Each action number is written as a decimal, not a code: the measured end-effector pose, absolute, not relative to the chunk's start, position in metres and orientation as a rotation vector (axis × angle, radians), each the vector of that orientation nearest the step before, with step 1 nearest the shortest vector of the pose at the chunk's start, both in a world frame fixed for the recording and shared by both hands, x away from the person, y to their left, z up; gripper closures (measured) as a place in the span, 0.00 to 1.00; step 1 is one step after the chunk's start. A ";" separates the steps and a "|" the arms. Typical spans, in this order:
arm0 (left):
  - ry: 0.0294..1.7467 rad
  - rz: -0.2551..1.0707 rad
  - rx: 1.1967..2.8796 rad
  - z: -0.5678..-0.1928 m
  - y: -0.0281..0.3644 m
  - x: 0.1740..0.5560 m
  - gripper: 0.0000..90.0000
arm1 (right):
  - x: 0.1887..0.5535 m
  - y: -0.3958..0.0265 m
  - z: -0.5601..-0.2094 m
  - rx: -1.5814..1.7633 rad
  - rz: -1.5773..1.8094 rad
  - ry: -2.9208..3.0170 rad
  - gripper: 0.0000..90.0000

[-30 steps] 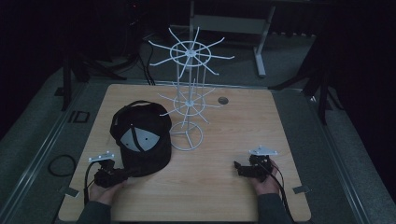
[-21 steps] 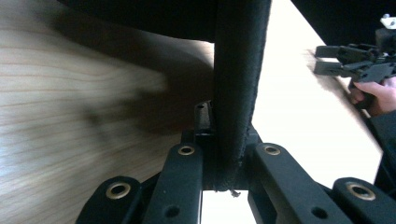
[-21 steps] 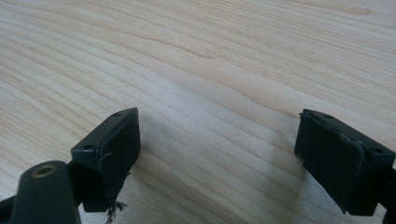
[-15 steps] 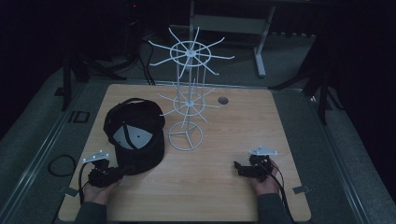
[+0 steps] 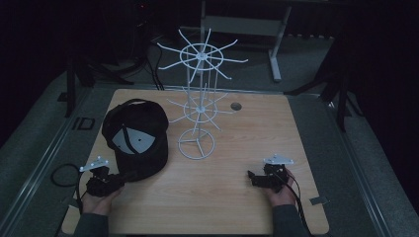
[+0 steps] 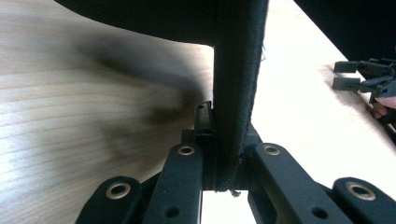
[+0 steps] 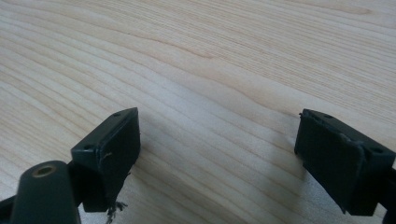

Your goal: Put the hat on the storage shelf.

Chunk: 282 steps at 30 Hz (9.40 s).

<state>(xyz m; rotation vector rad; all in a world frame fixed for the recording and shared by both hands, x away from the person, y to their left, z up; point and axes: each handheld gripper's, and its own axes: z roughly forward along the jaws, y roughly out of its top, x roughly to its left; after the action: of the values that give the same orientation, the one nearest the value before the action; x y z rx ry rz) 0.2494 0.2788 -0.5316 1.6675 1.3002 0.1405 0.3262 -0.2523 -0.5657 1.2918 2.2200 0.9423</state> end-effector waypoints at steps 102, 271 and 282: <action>1.216 0.353 1.584 -0.444 0.277 0.250 0.95 | 0.327 -0.252 -0.566 1.287 0.944 2.219 0.15; 1.104 0.555 1.518 -0.385 0.230 0.269 0.96 | 0.326 -0.252 -0.566 1.290 0.943 2.219 0.16; 1.086 0.581 1.527 -0.383 0.227 0.266 0.95 | 0.326 -0.252 -0.566 1.290 0.944 2.218 0.15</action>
<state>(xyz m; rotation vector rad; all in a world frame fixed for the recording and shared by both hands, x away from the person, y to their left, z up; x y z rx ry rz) 0.2662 0.2274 -0.3835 1.5273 1.0857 0.5806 0.3265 -0.2523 -0.5656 1.2904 2.2184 0.9439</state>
